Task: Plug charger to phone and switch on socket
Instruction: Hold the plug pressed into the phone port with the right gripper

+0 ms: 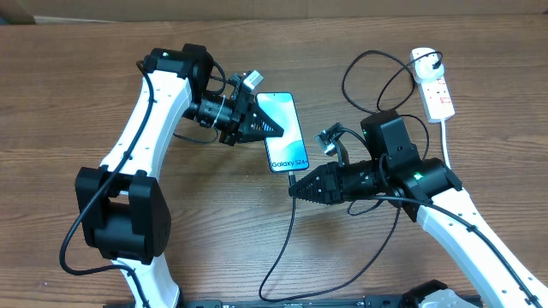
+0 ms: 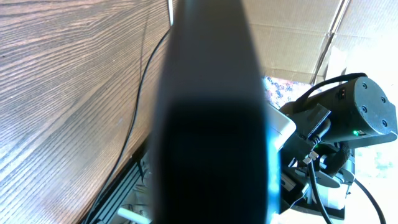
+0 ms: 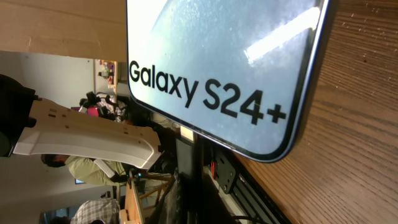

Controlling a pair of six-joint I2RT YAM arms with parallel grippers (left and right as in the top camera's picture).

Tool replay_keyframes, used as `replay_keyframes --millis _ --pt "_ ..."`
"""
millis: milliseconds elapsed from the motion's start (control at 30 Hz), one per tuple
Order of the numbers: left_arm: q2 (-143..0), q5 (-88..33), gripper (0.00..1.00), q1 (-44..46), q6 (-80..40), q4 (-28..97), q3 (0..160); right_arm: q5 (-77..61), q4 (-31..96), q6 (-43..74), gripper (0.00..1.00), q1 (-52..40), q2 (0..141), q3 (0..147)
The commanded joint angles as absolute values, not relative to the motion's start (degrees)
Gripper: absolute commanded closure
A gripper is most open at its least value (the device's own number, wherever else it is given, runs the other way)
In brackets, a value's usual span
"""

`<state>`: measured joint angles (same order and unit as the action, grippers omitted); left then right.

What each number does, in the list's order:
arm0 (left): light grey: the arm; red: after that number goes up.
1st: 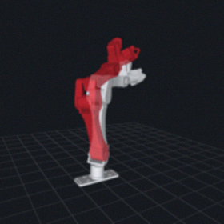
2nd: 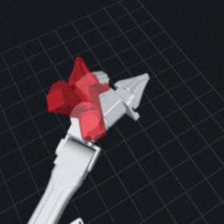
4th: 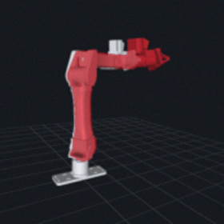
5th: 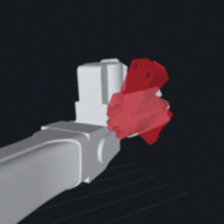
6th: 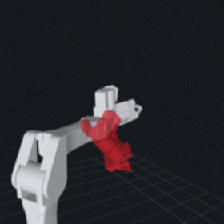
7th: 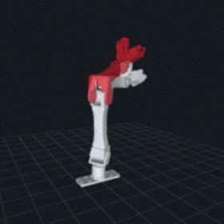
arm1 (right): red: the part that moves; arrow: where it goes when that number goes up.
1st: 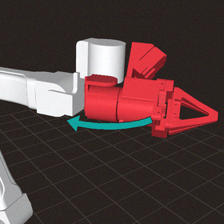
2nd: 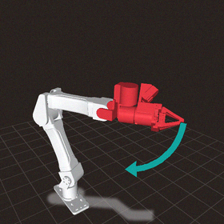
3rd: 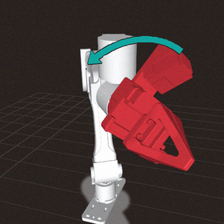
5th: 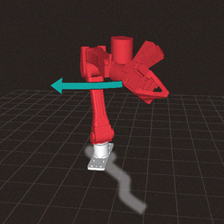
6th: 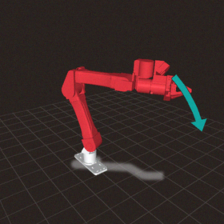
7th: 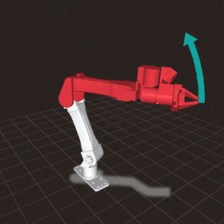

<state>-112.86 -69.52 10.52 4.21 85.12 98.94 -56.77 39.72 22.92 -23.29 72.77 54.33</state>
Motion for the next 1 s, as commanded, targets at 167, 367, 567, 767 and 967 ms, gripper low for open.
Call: replay_keyframes --millis 167,367,567,767,967 --pt "-112.81 -71.61 0.96 10.57 5.45 85.8 99.72 -57.95 39.72 22.76 0.96 -23.51 72.79 56.12" --pt "-112.81 -71.59 0.96 10.55 7.77 87.2 99.72 -57.95 39.7 22.79 0.96 -23.51 72.79 56.12" --pt "-112.81 -71.59 0.96 10.55 7.9 87.18 99.72 -57.95 39.46 24.03 0.96 -23.51 72.79 56.12" --pt "-112.81 -71.55 0.96 10.55 11.11 88.53 99.72 -57.98 39.29 24.1 0.96 -23.51 72.79 56.12" --pt "-112.81 -71.59 0.95 10.57 12.75 89.8 99.72 -57.95 39.03 24.1 0.96 -23.51 72.79 56.12"
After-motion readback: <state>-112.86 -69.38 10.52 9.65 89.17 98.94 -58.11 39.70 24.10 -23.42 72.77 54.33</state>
